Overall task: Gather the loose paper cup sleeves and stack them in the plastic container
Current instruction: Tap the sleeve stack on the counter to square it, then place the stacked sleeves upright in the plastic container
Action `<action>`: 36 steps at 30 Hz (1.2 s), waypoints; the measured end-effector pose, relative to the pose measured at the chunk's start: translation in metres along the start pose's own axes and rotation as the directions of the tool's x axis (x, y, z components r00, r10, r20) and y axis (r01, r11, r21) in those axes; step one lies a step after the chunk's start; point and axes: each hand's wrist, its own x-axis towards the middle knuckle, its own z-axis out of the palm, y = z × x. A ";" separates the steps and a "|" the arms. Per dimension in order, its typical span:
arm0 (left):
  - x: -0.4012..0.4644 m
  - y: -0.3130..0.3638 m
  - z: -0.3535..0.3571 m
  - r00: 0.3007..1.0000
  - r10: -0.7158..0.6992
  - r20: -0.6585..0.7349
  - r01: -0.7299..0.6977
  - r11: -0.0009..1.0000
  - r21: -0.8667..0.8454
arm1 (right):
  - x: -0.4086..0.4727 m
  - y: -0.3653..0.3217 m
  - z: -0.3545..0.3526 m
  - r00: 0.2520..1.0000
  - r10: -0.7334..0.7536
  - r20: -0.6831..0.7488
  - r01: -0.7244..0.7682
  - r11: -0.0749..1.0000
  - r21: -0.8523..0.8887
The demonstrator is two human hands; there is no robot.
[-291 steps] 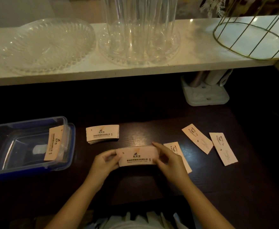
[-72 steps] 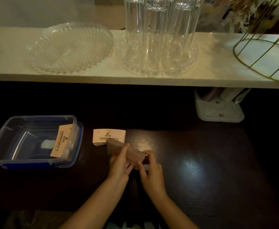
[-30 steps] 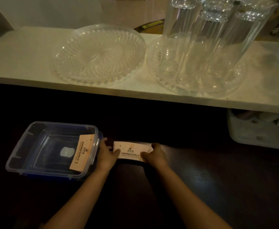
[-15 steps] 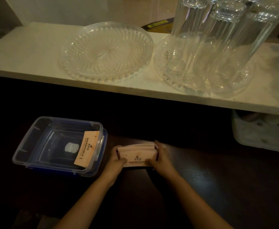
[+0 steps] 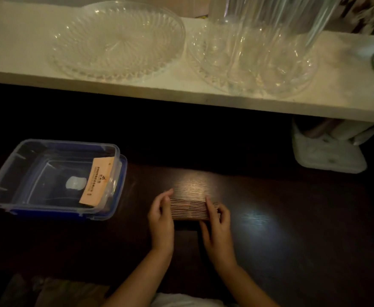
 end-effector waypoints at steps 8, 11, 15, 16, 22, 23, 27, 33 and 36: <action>-0.004 -0.011 -0.007 0.990 -0.013 0.143 0.033 0.989 -0.141 | -0.002 0.001 0.001 0.997 0.058 0.048 -0.061 0.996 0.059; -0.010 -0.014 -0.008 0.991 0.023 0.129 -0.018 0.999 -0.039 | -0.004 0.001 -0.001 0.993 0.044 0.109 -0.047 0.999 0.024; -0.010 -0.016 -0.003 0.998 0.023 0.053 -0.024 0.999 0.024 | -0.001 -0.003 0.000 0.996 0.012 0.087 -0.010 1.000 -0.024; -0.010 -0.016 -0.002 1.000 0.003 0.029 -0.003 1.000 -0.001 | -0.001 -0.003 0.000 0.997 0.007 0.073 -0.005 1.000 -0.029; -0.008 -0.016 0.006 0.998 -0.008 -0.066 0.007 1.000 -0.019 | -0.002 0.003 0.003 1.000 -0.024 0.016 0.025 0.996 -0.084; -0.009 -0.015 0.006 0.999 -0.002 -0.054 0.000 1.000 -0.020 | -0.001 0.003 0.003 0.999 -0.032 0.015 0.033 0.994 -0.100; -0.009 -0.006 -0.004 0.991 -0.083 0.109 0.084 0.996 -0.003 | 0.006 0.008 -0.005 0.995 -0.004 0.102 0.030 0.965 -0.259; 0.011 0.039 -0.028 0.927 -0.022 0.375 -0.015 0.995 0.096 | 0.017 -0.022 -0.028 0.977 0.132 0.170 -0.157 0.977 0.144; 0.004 0.054 -0.017 0.963 -0.073 0.260 0.123 0.976 -0.181 | 0.026 -0.054 -0.032 0.886 0.318 0.337 -0.456 0.722 0.521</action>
